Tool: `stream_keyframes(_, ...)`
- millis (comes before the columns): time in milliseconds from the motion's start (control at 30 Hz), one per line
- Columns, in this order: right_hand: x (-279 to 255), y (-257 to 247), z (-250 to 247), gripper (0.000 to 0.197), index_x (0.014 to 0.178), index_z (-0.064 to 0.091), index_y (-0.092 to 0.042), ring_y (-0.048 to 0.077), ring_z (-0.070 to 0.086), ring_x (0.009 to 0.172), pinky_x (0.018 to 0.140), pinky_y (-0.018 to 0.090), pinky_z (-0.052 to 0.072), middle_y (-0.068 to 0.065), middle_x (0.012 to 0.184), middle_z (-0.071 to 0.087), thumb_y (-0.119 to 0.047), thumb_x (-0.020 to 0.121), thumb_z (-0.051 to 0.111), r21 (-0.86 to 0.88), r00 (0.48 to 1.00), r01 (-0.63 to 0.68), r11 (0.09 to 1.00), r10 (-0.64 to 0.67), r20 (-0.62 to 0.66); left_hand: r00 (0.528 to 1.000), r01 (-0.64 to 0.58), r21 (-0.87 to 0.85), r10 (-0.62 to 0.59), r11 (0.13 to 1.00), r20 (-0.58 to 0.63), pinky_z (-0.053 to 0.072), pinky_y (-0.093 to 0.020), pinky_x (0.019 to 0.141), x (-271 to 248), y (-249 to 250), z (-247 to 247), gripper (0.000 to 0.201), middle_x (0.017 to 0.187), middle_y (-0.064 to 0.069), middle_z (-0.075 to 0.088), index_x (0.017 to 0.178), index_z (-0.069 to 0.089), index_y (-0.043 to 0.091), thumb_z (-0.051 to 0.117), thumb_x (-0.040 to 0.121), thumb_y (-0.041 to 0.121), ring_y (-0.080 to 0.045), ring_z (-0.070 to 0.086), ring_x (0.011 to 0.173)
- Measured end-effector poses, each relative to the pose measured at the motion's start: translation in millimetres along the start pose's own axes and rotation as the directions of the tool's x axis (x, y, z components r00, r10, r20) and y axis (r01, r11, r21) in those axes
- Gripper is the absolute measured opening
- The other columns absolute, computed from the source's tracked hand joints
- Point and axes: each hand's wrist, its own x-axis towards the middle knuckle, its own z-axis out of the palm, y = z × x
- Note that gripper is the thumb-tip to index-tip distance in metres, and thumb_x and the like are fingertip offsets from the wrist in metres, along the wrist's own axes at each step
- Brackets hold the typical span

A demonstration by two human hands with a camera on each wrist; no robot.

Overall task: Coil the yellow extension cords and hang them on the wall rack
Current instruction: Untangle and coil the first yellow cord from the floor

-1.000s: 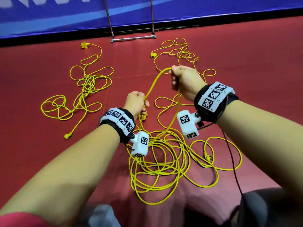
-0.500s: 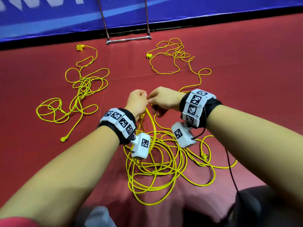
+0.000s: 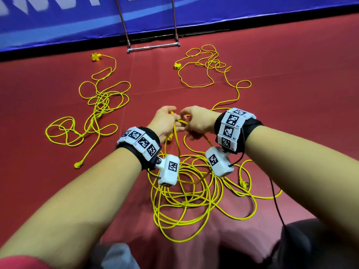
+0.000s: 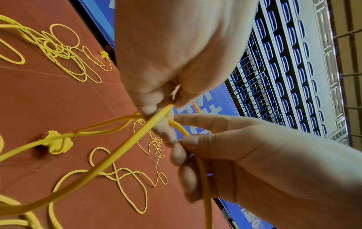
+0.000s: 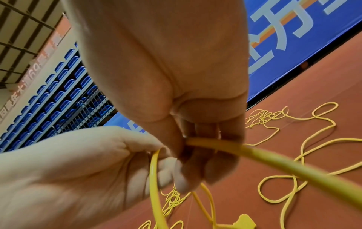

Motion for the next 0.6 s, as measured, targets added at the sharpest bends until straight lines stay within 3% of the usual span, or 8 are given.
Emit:
stream_keyframes(100,3,-1,-11,0.036,0.119,0.063,-0.003,0.013,0.053,0.042,0.043,0.023,0.046,0.006,0.066,0.065,0.009,0.088,0.051,-0.25,1.0,0.004,0.968,-0.006,-0.005,0.998,0.042,0.033,-0.043,0.999,0.052,0.056,-0.03,0.048,-5,-3,2,0.047,0.096,-0.014,0.063,0.146,0.024,0.007,0.032,0.101,-0.004,-0.017,0.067,0.051)
stream_keyframes(200,2,-6,-19,0.034,0.108,0.07,-0.01,0.011,0.047,0.046,0.044,0.02,0.038,0.002,0.07,0.067,0.007,0.087,0.049,-0.323,0.997,0.071,0.944,-0.075,0.0,0.998,0.011,0.178,-0.022,0.984,0.06,0.055,-0.034,0.047,-3,-13,-1,0.054,0.122,-0.011,0.054,0.15,0.019,0.011,0.033,0.1,-0.002,-0.022,0.065,0.068)
stream_keyframes(300,0,-12,-27,0.026,0.101,0.069,-0.005,0.011,0.044,0.048,0.045,0.021,0.034,0.004,0.07,0.063,0.007,0.092,0.047,-0.075,0.981,0.19,0.979,-0.193,-0.031,0.999,-0.002,0.259,-0.012,0.966,0.052,0.049,-0.03,0.045,2,-21,-11,0.058,0.121,-0.005,0.058,0.143,0.029,0.014,0.029,0.091,-0.011,-0.02,0.062,0.07)
stream_keyframes(400,-3,-23,-40,0.027,0.1,0.064,-0.005,0.008,0.045,0.049,0.047,0.02,0.034,0.005,0.071,0.06,0.007,0.098,0.04,0.317,0.963,0.268,0.91,-0.241,-0.122,1.0,-0.002,0.288,0.001,0.958,0.004,0.042,-0.025,0.044,6,-28,-21,0.047,0.113,-0.005,0.063,0.125,0.037,0.017,0.031,0.088,-0.012,-0.017,0.055,0.061)
stream_keyframes(533,-1,-29,-54,0.029,0.101,0.061,-0.008,0.008,0.045,0.051,0.05,0.021,0.035,0.003,0.074,0.06,0.003,0.102,0.034,0.657,0.964,0.257,0.709,-0.139,-0.228,0.998,0.005,0.304,0.016,0.953,-0.067,0.04,-0.02,0.038,11,-42,-31,0.038,0.095,-0.005,0.066,0.134,0.04,0.007,0.039,0.096,-0.002,-0.014,0.052,0.057)
stream_keyframes(600,4,-25,-53,0.029,0.106,0.06,-0.006,0.009,0.047,0.05,0.049,0.021,0.034,0.003,0.073,0.06,0.004,0.101,0.033,0.676,0.96,0.231,0.7,-0.048,-0.278,0.997,0.025,0.294,-0.002,0.955,-0.077,0.04,-0.018,0.037,13,-45,-33,0.037,0.084,-0.002,0.064,0.136,0.039,0.003,0.036,0.099,-0.001,-0.014,0.052,0.056)
